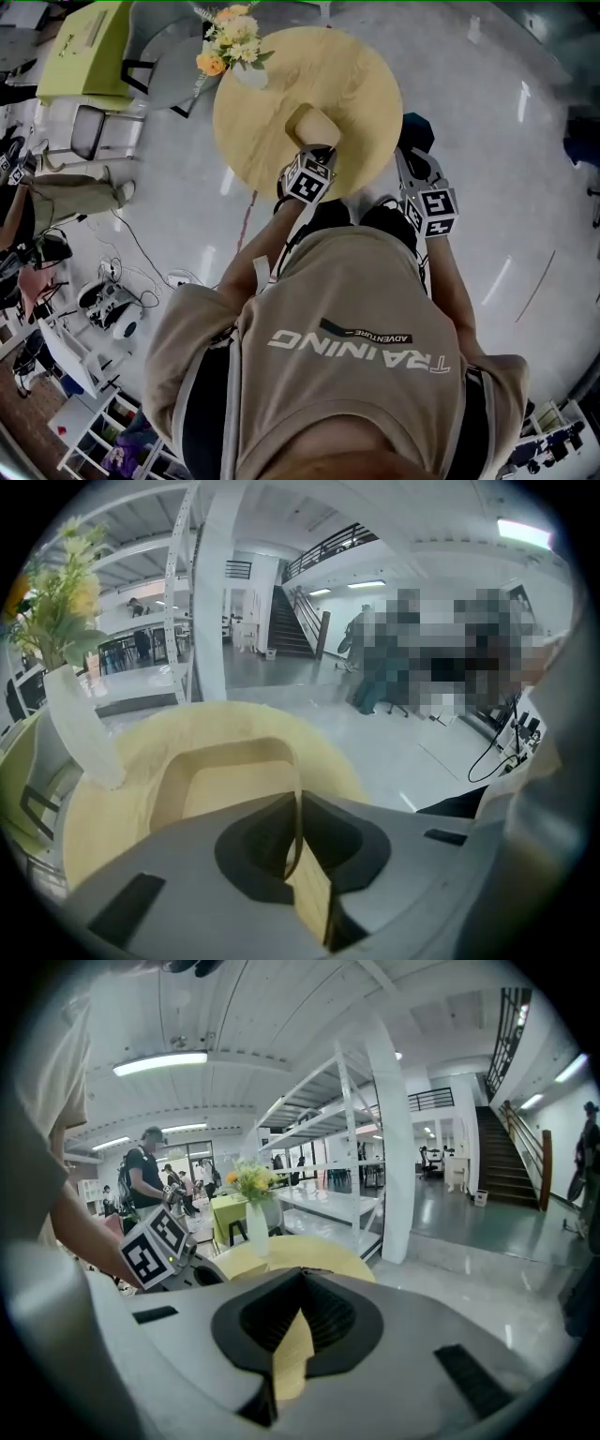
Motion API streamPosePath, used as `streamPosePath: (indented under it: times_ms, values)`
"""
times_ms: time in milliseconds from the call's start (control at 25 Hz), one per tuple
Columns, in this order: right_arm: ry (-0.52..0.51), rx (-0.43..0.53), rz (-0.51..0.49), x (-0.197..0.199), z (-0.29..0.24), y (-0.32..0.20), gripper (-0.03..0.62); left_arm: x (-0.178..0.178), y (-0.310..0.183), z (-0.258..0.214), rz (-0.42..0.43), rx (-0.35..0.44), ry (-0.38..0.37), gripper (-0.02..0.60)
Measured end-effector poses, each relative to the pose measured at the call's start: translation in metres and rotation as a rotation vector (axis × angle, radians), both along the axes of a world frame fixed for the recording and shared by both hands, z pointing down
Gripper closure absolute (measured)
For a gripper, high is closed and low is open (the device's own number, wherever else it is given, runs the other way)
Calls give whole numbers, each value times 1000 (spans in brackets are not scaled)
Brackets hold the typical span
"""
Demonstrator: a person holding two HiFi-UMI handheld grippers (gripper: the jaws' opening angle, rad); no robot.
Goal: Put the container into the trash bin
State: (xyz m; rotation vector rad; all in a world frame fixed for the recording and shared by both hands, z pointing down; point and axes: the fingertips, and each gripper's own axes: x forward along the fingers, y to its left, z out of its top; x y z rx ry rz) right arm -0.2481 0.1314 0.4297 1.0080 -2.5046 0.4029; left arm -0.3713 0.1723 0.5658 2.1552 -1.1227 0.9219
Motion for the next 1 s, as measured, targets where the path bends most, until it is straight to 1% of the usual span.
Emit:
streamPosePath:
  times_ms: [80,160,240,360,560,720,840,1000]
  values:
    - [-15,14,28,16,-6,-3,591,11,1,1,15,-3,-11,558]
    - [-23,20,50,37,-7,-5,591,29,-3,0,48,3,-31,558]
    - [-25,14,73,64,-5,-7,591,54,-11,-4,79,7,-39,557]
    - [-33,-2,117,113,0,-4,591,97,-17,-9,96,-2,-25,558]
    - [-56,-30,207,182,25,-14,591,155,-36,1,154,-6,-22,557]
    - [-52,-23,191,224,25,-17,591,200,-47,-2,177,-8,-45,558]
    - [-88,-39,203,255,25,-23,591,238,-53,-10,190,-29,-61,557]
    - [-159,-70,224,280,34,-36,591,279,-61,0,219,-31,-64,558]
